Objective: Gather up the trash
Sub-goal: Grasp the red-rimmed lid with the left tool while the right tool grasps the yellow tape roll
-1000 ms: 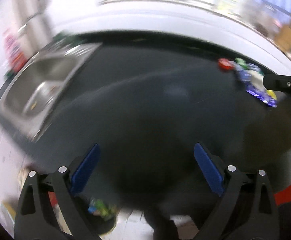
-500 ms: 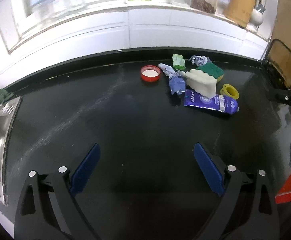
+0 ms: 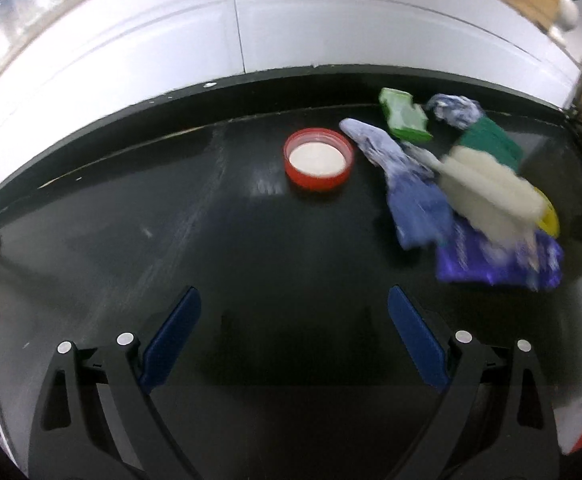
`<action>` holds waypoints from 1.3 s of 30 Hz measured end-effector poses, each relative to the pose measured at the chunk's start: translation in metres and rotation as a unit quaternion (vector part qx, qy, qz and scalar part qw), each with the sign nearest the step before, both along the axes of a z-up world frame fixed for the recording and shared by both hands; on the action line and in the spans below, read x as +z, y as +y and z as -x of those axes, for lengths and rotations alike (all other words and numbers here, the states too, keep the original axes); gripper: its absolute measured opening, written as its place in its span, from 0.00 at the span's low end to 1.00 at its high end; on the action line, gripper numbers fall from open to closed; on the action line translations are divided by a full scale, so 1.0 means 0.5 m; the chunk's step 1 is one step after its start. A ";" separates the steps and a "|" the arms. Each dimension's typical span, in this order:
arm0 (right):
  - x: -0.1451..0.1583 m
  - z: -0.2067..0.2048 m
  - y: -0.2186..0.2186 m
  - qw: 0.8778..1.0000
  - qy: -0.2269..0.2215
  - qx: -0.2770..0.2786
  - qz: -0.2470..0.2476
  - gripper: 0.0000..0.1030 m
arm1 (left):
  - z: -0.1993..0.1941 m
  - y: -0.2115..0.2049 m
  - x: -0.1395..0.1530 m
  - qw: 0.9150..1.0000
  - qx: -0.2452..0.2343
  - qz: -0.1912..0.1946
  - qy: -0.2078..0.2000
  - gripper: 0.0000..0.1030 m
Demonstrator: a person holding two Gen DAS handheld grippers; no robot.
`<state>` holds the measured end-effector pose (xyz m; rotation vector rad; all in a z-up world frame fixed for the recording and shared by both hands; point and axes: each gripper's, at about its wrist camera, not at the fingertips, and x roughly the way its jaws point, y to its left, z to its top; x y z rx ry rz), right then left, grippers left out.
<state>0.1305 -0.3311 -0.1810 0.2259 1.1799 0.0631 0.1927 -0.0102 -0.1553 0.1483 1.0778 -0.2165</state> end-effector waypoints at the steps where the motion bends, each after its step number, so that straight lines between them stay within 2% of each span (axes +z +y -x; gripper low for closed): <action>1: -0.012 -0.010 0.000 1.000 0.005 0.000 0.002 0.75 | -0.014 -0.002 -0.006 1.000 0.000 0.000 0.002 0.89; 5: -0.050 -0.044 -0.002 1.000 0.022 0.003 0.008 0.75 | -0.075 -0.017 -0.030 1.000 -0.016 -0.008 0.001 0.89; 8: -0.065 -0.059 -0.003 1.000 0.024 0.003 0.010 0.74 | -0.115 -0.024 -0.036 1.000 -0.022 0.001 -0.010 0.89; 10: -0.070 -0.067 0.000 1.000 0.022 0.009 0.014 0.69 | -0.141 -0.028 -0.037 1.000 -0.024 0.003 -0.016 0.89; 12: -0.075 -0.072 0.002 1.000 0.022 0.011 0.017 0.59 | -0.160 -0.029 -0.038 1.000 -0.021 0.006 -0.022 0.88; 15: -0.074 -0.076 0.012 0.999 0.016 0.021 0.031 0.53 | -0.175 -0.033 -0.034 0.999 -0.025 0.008 -0.035 0.76; 16: -0.075 -0.075 0.013 0.999 0.016 0.022 0.030 0.53 | -0.176 -0.035 -0.032 0.999 -0.027 0.008 -0.038 0.67; 17: -0.075 -0.075 0.015 0.999 0.014 0.022 0.030 0.53 | -0.175 -0.036 -0.029 0.999 -0.030 0.008 -0.042 0.52; 18: -0.076 -0.075 0.015 0.999 0.014 0.021 0.031 0.53 | -0.174 -0.038 -0.026 0.999 -0.032 0.006 -0.044 0.47; 22: -0.059 -0.068 0.017 0.999 0.004 0.015 0.030 0.53 | -0.166 -0.032 -0.018 0.999 -0.026 0.006 -0.034 0.47; 28: 0.007 -0.034 0.019 0.999 -0.030 0.022 0.031 0.53 | -0.109 0.004 0.033 0.999 -0.007 0.008 -0.042 0.47; 31: 0.043 -0.003 0.026 0.998 -0.048 0.028 0.028 0.53 | -0.055 0.020 0.070 0.999 0.001 0.009 -0.049 0.47; 36: 0.086 0.060 0.031 0.997 -0.060 0.039 0.022 0.53 | 0.089 0.039 0.108 0.999 0.012 0.014 -0.050 0.47; 39: 0.091 0.122 0.044 0.998 -0.053 0.041 0.015 0.53 | 0.186 0.050 0.114 0.999 0.007 0.015 -0.046 0.47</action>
